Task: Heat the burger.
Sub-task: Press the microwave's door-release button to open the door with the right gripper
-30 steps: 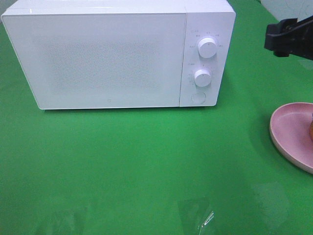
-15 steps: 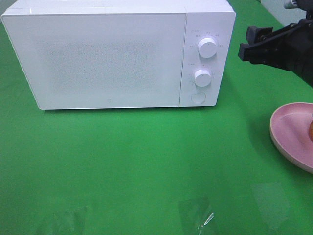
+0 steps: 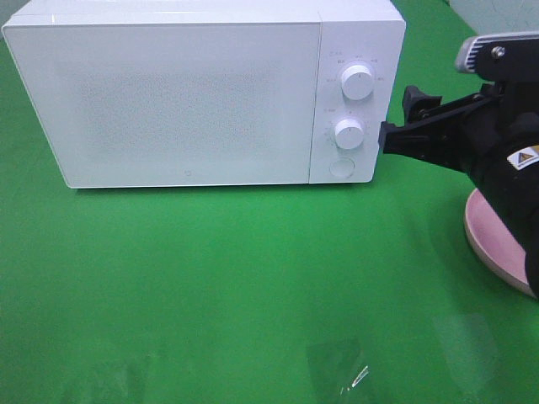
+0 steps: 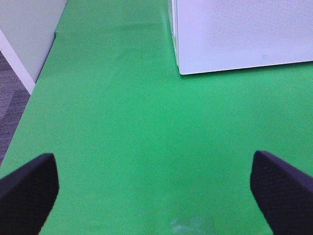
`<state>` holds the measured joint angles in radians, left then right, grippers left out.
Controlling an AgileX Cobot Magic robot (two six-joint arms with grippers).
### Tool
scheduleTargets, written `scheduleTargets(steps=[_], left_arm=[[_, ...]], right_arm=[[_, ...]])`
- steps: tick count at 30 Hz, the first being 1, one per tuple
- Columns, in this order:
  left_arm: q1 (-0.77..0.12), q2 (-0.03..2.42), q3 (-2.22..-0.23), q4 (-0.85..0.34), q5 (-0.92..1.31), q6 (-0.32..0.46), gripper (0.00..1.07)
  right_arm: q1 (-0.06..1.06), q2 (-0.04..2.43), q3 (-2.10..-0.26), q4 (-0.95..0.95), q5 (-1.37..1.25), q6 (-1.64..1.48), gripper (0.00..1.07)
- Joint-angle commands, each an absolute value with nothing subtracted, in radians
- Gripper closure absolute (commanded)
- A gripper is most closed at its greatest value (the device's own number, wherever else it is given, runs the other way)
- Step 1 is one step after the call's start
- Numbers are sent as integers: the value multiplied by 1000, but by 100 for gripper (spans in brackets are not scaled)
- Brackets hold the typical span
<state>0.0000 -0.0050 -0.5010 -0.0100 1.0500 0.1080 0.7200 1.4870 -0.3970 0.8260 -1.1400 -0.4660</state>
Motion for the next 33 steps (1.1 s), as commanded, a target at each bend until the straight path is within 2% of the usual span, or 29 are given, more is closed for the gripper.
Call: scheduleTargets(steps=[1, 11, 20, 27, 32, 33], left_arm=[[0, -29, -498, -11, 1038, 106, 7], [0, -29, -498, -11, 1038, 106, 7], [0, -29, -498, -11, 1038, 106, 7], [0, -29, -498, -11, 1038, 106, 7], [0, -29, -498, -11, 1038, 106, 7], [0, -29, -498, -11, 1038, 106, 7]], right_arm=[[748, 1513, -398, 855, -1195, -463, 34], [855, 1656, -398, 885, -1288, -313, 34], [855, 1703, -399, 882, -1285, -188, 34], [855, 1713, -399, 881, -1281, 165, 35], [855, 1713, -399, 877, -1253, 474, 43], [855, 1713, -399, 877, -1243, 574, 48]])
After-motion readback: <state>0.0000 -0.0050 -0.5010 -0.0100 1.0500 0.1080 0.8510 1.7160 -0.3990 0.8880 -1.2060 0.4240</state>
